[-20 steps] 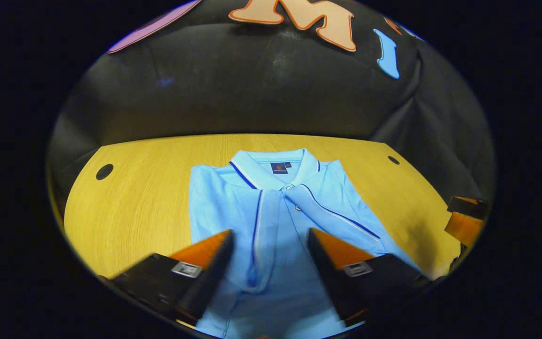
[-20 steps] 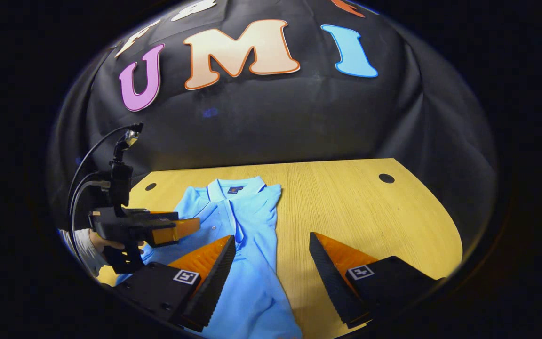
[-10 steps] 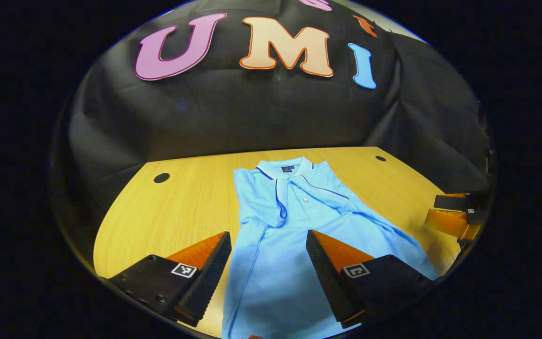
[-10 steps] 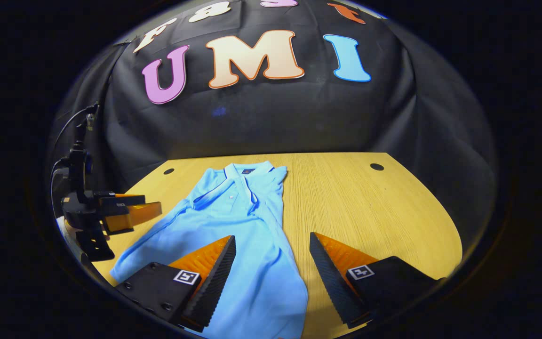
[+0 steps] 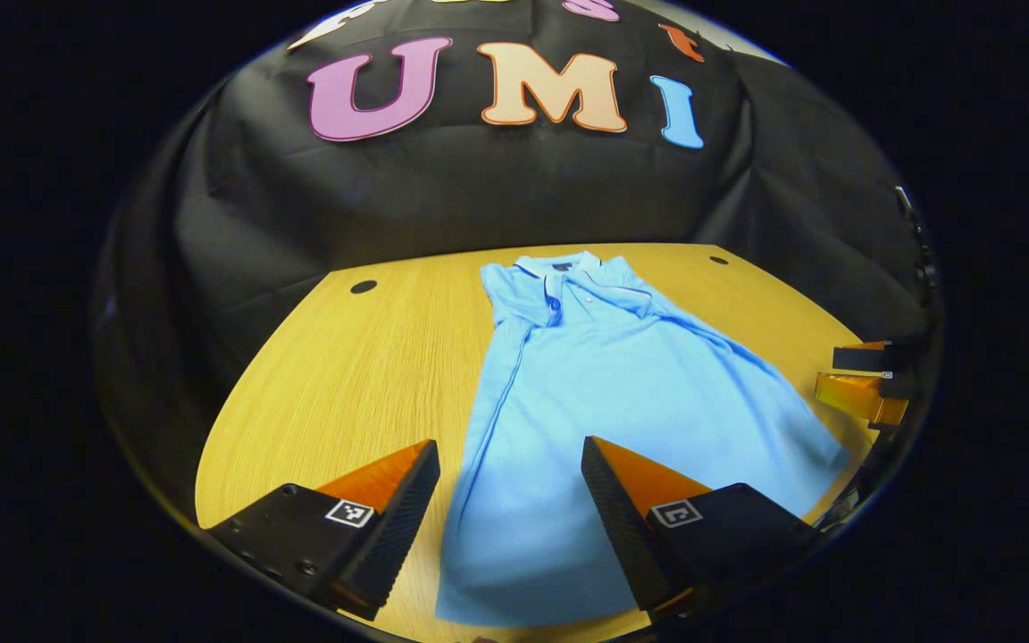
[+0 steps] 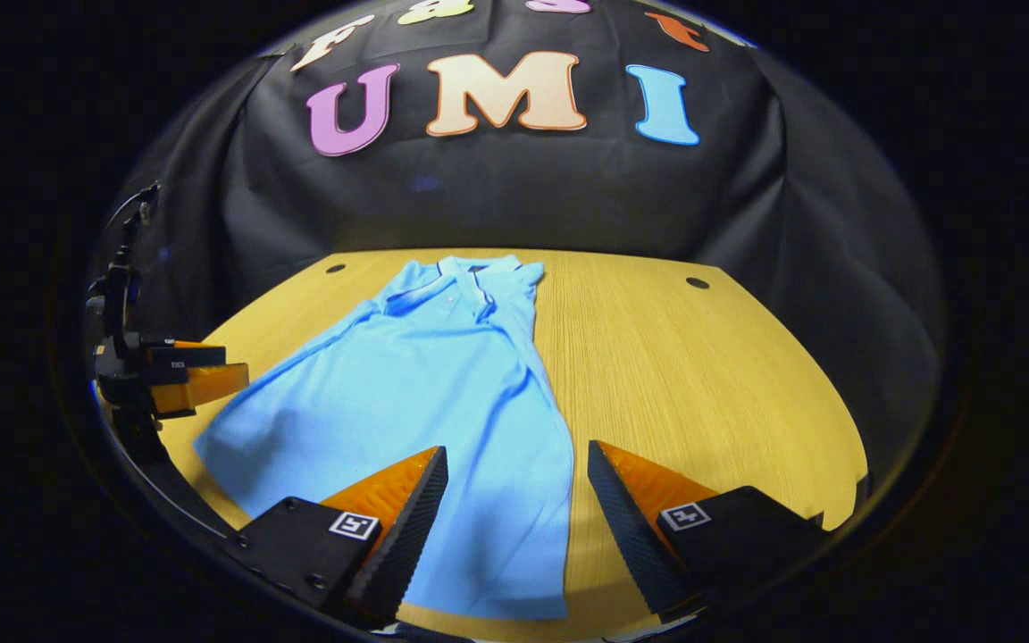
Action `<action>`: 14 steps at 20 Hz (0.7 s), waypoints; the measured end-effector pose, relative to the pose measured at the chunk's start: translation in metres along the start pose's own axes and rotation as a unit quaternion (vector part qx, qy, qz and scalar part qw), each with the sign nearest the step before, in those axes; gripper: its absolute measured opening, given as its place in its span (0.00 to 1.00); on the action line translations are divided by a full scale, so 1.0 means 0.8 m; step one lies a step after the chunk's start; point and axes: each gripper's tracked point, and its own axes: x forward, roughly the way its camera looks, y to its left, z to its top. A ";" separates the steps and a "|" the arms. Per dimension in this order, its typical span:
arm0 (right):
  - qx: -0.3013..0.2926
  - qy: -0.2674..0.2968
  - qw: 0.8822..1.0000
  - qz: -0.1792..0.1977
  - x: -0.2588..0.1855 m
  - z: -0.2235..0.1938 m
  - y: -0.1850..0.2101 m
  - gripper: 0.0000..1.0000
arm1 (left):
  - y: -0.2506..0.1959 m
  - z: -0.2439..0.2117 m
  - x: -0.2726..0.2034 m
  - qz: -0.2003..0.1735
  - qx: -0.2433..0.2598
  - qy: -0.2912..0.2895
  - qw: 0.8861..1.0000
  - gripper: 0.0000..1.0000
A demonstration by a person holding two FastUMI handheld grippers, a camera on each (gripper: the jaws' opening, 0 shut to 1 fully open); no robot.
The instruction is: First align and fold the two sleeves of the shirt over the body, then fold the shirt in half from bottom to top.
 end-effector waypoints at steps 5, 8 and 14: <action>-0.005 0.028 1.000 0.000 -0.023 -0.051 0.006 0.99 | 0.009 -0.064 -0.036 0.014 0.005 0.028 0.999 0.96; -0.016 0.034 0.999 -0.007 -0.029 -0.069 0.007 0.99 | 0.011 -0.084 -0.046 0.018 0.003 0.035 0.999 0.96; -0.007 0.057 0.998 -0.009 -0.028 -0.101 0.009 0.99 | 0.005 -0.119 -0.049 0.007 -0.005 0.064 0.998 0.90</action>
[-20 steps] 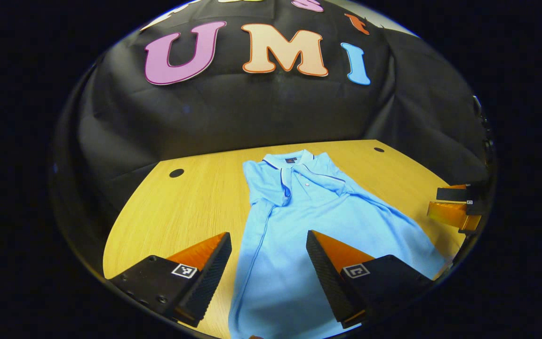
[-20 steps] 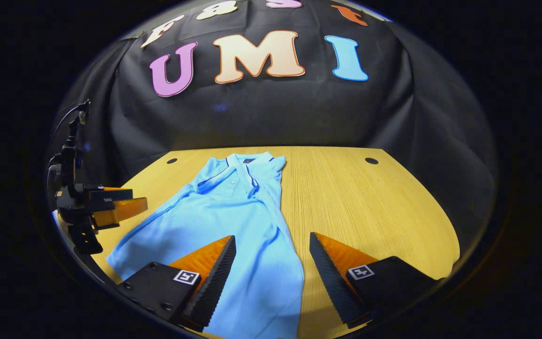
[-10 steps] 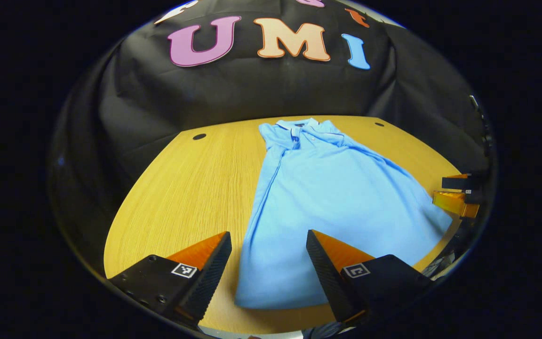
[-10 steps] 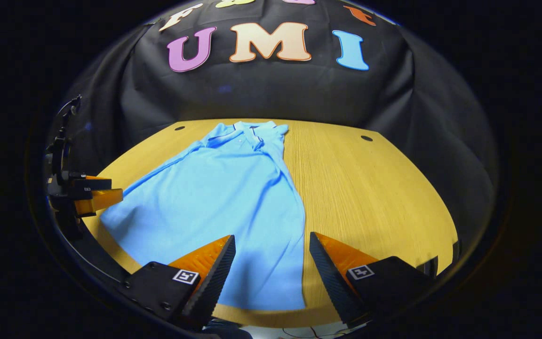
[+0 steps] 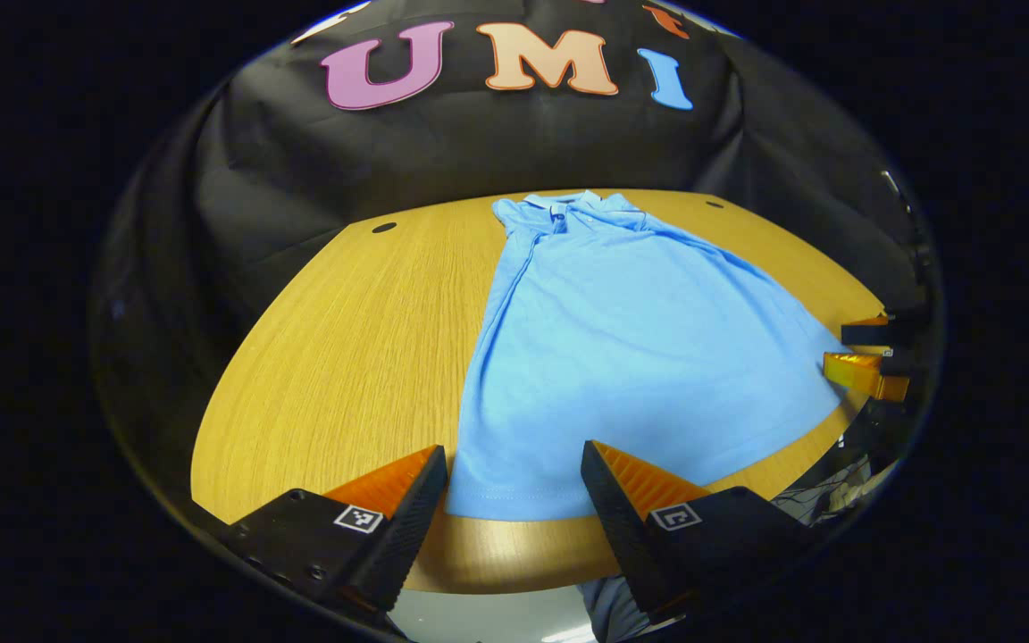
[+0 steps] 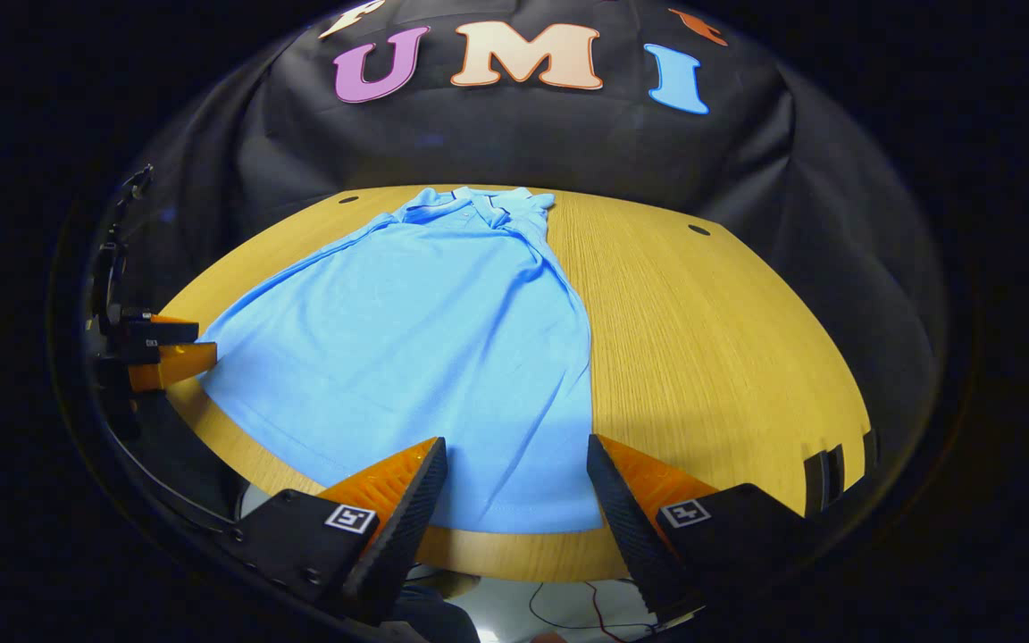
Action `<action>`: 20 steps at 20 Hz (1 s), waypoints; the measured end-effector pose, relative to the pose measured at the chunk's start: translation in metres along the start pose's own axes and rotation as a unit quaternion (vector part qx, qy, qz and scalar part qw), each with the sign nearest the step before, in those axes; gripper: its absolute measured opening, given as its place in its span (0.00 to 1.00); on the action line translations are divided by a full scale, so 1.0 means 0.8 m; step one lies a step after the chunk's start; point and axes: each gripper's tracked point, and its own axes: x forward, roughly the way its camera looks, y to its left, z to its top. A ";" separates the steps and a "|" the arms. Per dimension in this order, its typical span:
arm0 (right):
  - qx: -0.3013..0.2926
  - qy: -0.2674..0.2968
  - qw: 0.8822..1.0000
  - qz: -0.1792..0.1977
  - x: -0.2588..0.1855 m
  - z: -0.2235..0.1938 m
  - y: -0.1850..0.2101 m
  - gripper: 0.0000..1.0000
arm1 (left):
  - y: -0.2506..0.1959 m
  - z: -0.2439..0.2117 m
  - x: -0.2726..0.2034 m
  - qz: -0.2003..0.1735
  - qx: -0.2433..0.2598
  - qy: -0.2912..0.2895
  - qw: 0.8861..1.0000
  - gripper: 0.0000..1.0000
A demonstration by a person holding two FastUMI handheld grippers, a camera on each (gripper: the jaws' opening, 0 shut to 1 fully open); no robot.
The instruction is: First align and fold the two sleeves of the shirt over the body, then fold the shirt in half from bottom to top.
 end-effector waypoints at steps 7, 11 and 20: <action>0.041 0.025 0.998 0.032 0.000 -0.007 0.025 0.48 | -0.028 0.003 0.001 -0.032 -0.014 -0.002 0.999 0.68; 0.082 0.048 0.994 0.049 0.003 -0.008 0.039 0.06 | -0.045 0.006 0.002 -0.022 -0.050 0.011 0.998 0.18; 0.111 0.030 0.989 0.095 0.004 0.047 0.048 0.02 | -0.034 0.046 0.002 -0.027 -0.084 0.007 0.996 0.00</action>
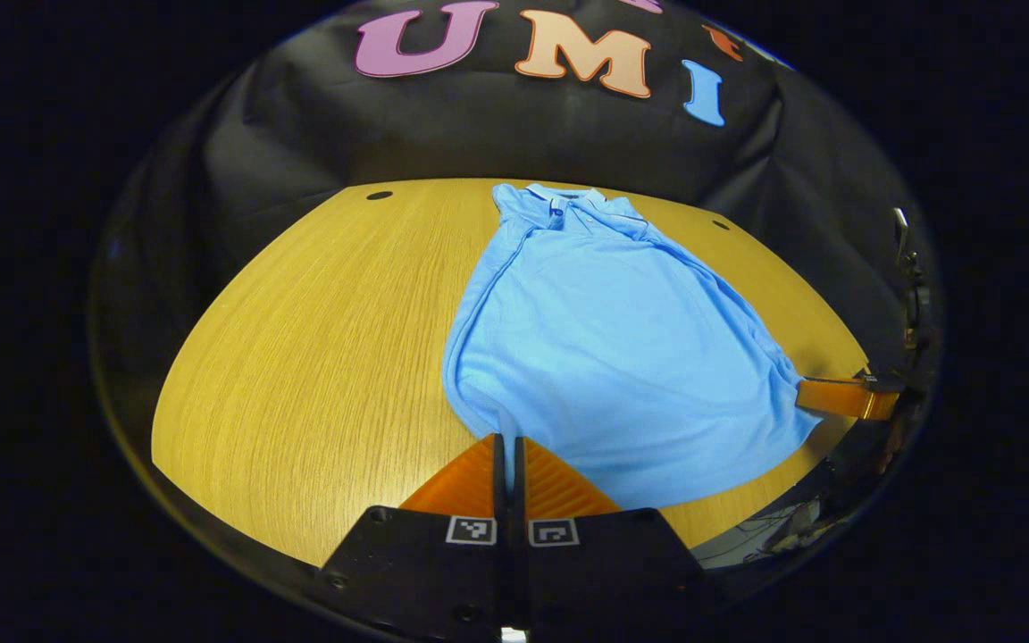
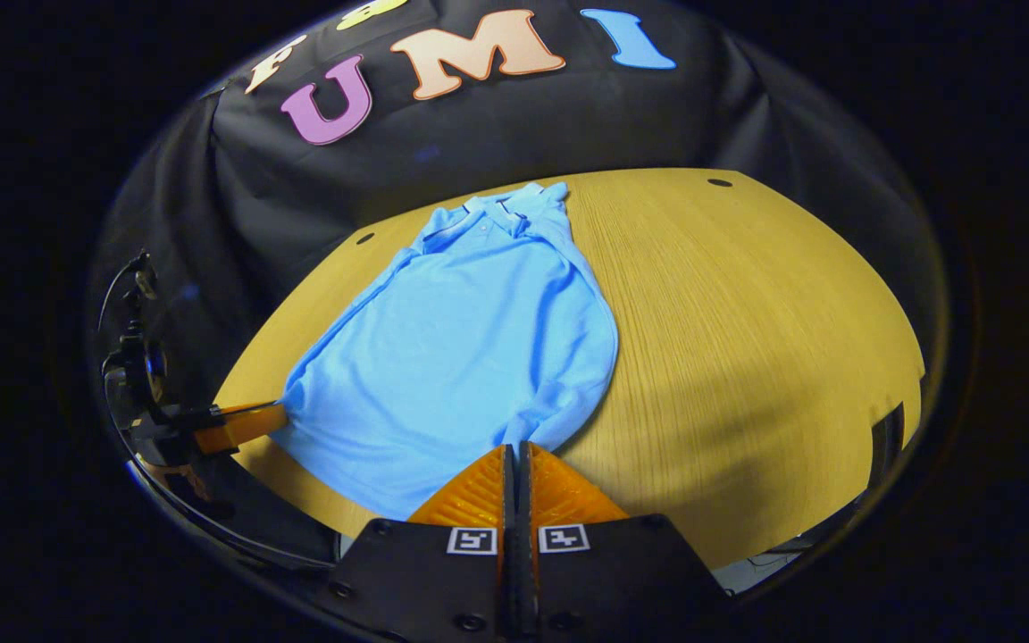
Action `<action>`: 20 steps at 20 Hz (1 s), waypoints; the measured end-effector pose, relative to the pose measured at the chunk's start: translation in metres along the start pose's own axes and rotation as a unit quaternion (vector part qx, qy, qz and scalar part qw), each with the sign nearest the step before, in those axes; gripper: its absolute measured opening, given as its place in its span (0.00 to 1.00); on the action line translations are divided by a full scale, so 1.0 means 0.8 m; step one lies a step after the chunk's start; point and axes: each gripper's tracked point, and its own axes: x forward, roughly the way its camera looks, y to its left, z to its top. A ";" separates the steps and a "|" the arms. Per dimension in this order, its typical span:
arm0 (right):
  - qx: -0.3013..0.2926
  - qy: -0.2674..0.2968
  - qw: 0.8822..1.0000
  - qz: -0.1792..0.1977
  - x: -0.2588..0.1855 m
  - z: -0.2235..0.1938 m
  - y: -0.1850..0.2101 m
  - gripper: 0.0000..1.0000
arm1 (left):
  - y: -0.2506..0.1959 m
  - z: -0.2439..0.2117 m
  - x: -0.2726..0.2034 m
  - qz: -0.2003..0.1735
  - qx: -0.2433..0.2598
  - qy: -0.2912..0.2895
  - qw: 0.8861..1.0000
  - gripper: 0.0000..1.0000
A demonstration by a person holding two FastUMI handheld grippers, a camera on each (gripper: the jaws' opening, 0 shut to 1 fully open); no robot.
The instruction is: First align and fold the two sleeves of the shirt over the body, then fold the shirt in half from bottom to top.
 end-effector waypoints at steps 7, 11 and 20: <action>0.030 -0.050 0.998 0.015 0.015 0.098 0.013 0.03 | 0.001 0.104 0.014 -0.007 -0.005 -0.053 0.999 0.00; 0.039 -0.078 0.996 0.021 0.028 0.160 0.018 0.02 | -0.002 0.153 0.030 -0.015 -0.008 -0.071 0.997 0.00; 0.041 -0.119 0.992 0.027 0.085 0.283 0.022 0.03 | 0.003 0.262 0.094 -0.031 -0.012 -0.104 0.994 0.00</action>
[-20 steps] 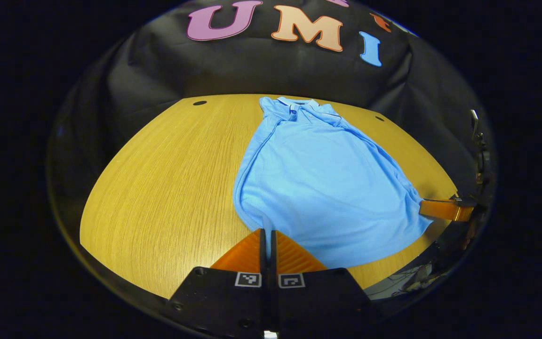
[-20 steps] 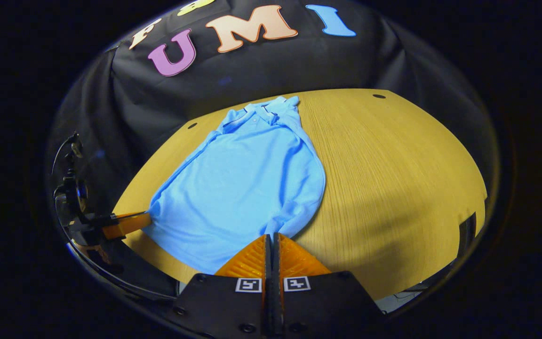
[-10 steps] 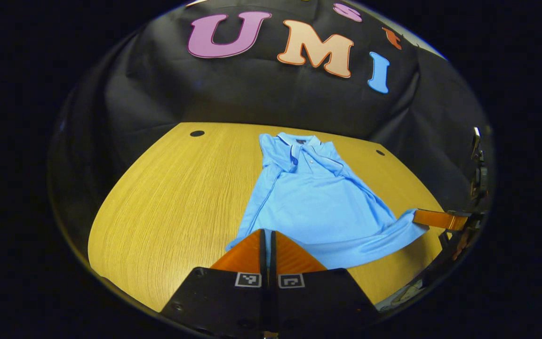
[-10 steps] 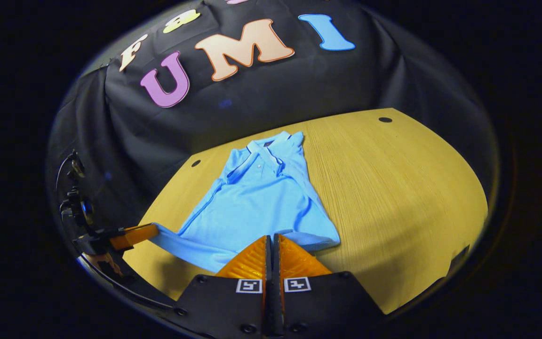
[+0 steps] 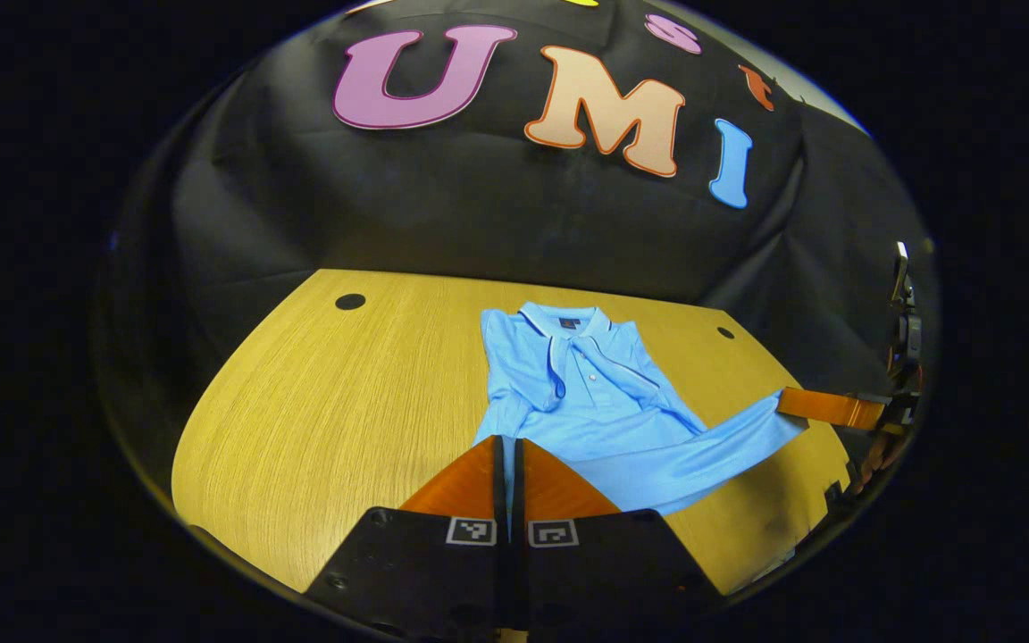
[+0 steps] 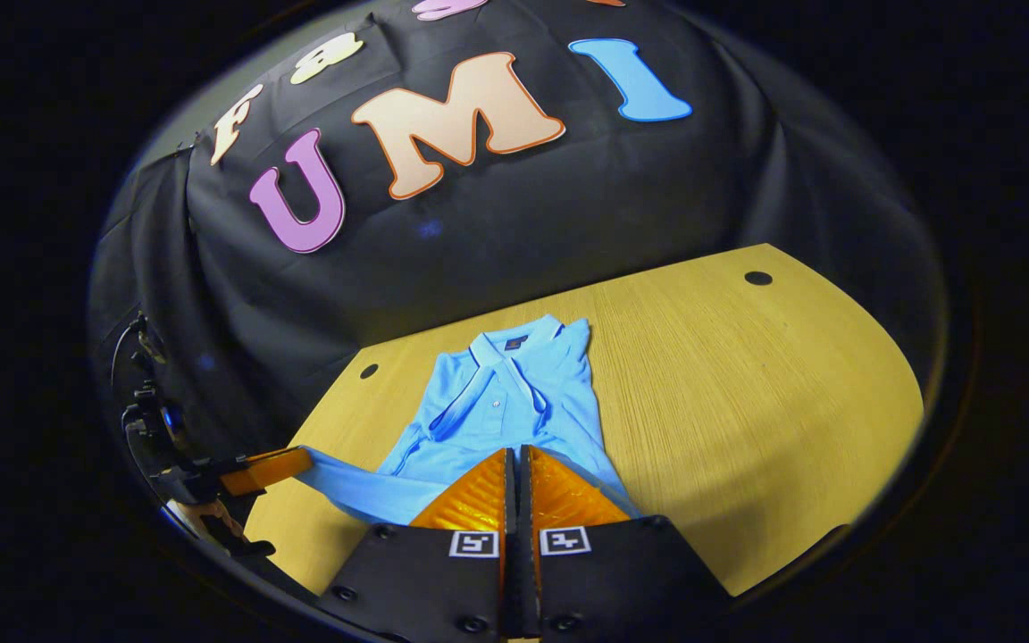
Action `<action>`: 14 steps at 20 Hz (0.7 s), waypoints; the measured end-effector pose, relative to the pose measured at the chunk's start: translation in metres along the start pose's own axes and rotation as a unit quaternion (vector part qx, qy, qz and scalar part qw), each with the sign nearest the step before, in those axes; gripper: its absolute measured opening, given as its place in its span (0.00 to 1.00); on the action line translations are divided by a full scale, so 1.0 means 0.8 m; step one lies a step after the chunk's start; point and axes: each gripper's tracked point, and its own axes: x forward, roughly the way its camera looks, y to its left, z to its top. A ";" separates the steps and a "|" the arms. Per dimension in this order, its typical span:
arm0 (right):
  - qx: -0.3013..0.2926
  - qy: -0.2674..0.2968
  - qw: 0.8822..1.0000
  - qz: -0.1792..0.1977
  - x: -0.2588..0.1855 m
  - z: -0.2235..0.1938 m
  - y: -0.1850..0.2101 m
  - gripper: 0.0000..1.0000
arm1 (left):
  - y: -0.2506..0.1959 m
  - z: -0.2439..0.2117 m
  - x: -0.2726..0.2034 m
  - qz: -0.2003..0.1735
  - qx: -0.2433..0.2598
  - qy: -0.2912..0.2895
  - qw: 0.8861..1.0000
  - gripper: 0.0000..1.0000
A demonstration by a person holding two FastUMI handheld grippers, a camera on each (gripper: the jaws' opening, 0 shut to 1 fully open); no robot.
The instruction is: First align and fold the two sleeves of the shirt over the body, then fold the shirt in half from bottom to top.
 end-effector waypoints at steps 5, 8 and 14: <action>0.006 -0.018 1.000 -0.004 0.065 0.048 -0.002 0.03 | 0.018 0.045 0.064 0.002 -0.007 -0.018 1.000 0.00; 0.012 -0.029 0.999 -0.015 0.111 0.073 -0.009 0.03 | 0.030 0.066 0.107 0.001 -0.007 -0.020 1.000 0.00; 0.021 -0.043 0.998 -0.037 0.210 0.111 -0.028 0.03 | 0.044 0.103 0.199 -0.002 -0.005 -0.025 1.000 0.00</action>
